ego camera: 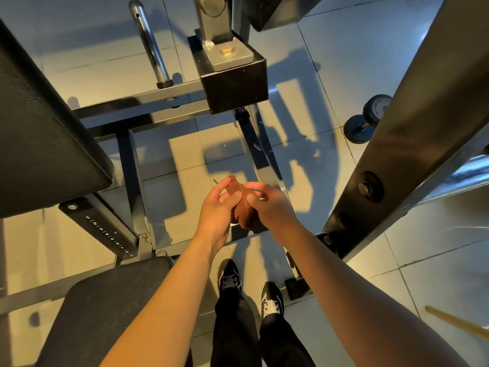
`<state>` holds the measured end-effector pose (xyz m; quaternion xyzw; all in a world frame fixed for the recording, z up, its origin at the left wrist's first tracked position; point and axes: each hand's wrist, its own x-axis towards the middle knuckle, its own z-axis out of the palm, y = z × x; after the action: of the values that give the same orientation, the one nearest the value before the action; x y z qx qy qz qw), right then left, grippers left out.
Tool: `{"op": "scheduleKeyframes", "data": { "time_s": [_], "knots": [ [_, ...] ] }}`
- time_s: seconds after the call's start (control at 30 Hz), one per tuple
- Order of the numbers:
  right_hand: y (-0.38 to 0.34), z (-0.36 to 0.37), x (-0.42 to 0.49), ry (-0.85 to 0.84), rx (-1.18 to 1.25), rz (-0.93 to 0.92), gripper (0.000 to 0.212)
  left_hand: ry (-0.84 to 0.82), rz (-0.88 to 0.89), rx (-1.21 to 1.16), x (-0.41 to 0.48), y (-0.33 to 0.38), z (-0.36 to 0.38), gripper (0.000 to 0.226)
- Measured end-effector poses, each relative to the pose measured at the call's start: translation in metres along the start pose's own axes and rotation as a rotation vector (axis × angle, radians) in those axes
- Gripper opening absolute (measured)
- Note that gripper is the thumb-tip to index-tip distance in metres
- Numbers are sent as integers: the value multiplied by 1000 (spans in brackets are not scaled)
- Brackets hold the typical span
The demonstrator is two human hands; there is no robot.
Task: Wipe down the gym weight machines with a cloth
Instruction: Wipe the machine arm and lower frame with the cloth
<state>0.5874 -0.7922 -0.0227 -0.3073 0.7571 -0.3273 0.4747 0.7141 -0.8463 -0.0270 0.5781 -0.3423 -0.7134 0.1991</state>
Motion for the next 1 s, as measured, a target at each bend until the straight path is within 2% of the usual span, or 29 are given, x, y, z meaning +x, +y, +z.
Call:
{"op": "scheduleKeyframes", "data": {
  "time_s": [0.1,0.17,0.23,0.33,0.4,0.47,0.5,0.6,0.67,0.83,0.9,1.0],
  "knots": [
    [2,3,6,113,20,-59,27,-13,95,307,7,-5,-2,35],
    [1,6,10,116,171,-52,24,-45,91,424,15,-15,-3,46],
    [0,9,16,106,315,-9,22,-68,52,395,26,-32,-4,60],
    [2,8,24,134,309,34,23,-152,58,202,24,-23,8,34],
    [11,3,27,174,228,-107,22,-164,71,183,34,-24,18,28],
    [25,-2,33,258,97,-292,24,-120,101,246,47,-24,31,26],
    [31,-3,38,294,56,-321,25,-74,126,305,54,-24,37,27],
    [38,-4,59,368,24,-282,26,118,265,378,78,-22,45,30],
    [39,-6,75,390,-42,-209,27,168,363,413,99,-23,45,31],
    [46,-5,98,385,116,-247,20,-85,493,710,137,-41,53,37],
    [50,0,106,418,54,-178,29,-121,548,798,150,-46,52,43],
    [49,4,116,423,40,-187,24,-99,530,816,178,-39,55,44]
  ]
}}
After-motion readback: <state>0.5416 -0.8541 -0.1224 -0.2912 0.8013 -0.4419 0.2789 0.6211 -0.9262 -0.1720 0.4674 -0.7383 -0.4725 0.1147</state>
